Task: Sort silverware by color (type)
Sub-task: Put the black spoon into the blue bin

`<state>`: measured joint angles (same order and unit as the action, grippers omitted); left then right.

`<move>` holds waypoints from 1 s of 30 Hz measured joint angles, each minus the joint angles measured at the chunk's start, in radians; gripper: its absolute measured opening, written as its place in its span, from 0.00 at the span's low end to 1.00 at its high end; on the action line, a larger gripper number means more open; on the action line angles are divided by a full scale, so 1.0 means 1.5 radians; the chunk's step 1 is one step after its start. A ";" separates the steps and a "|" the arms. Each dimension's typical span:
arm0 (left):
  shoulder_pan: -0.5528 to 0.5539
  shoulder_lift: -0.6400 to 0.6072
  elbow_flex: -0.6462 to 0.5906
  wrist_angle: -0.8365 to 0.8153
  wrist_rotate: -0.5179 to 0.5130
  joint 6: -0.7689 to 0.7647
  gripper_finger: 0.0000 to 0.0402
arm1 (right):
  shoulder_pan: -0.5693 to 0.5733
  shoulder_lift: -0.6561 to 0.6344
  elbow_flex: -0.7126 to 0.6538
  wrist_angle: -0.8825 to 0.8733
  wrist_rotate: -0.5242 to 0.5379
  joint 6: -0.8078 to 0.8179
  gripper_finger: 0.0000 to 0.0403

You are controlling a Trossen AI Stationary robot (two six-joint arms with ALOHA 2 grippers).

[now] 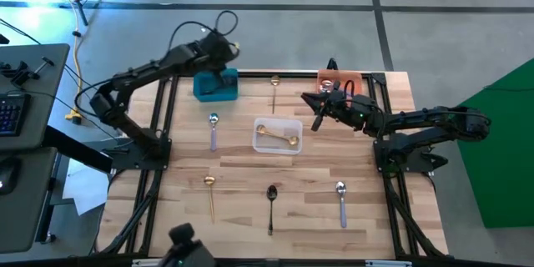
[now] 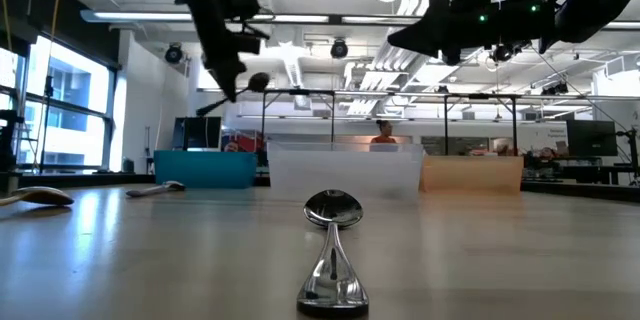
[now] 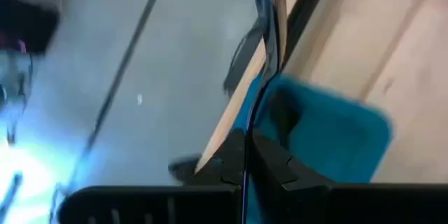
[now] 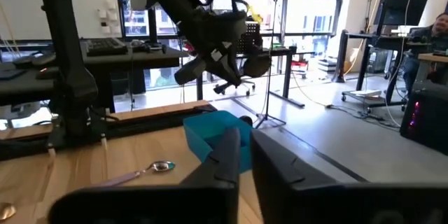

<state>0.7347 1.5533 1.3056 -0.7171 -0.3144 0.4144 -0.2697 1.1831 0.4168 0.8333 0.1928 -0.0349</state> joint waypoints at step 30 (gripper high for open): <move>0.049 0.166 -0.077 -0.025 0.022 -0.031 0.01 | -0.001 0.000 -0.001 -0.017 0.006 -0.012 0.00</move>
<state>0.8078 1.8023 1.1906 -0.7546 -0.2821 0.3680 -0.2707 1.1828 0.4160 0.8083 0.2016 -0.0526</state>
